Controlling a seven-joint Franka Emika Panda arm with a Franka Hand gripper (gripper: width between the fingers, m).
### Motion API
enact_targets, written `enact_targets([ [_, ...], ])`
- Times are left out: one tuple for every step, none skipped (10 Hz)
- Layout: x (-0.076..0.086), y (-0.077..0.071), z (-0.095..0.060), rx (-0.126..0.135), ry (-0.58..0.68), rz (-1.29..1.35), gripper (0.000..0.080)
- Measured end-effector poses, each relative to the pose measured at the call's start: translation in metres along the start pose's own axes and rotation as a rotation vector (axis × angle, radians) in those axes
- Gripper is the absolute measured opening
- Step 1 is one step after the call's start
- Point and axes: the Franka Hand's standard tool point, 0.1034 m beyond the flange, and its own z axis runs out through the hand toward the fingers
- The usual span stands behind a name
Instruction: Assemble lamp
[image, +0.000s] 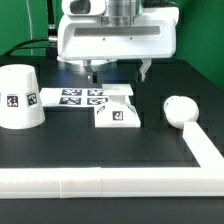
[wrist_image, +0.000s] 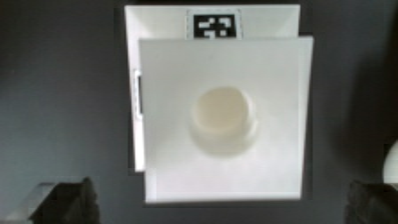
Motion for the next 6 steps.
enact_targets([
  [0.0,0.0,0.004,0.0,0.001,-0.003,0.0699],
  [-0.001,0.0,0.009,0.001,0.002,-0.004,0.0699],
  [-0.001,0.0,0.012,0.001,0.001,-0.004,0.0699],
  [-0.002,0.001,0.017,0.001,0.003,-0.007,0.0699],
  [-0.004,0.001,0.023,0.002,0.001,-0.005,0.0699],
  [-0.006,0.0,0.026,0.002,-0.005,-0.004,0.0699],
])
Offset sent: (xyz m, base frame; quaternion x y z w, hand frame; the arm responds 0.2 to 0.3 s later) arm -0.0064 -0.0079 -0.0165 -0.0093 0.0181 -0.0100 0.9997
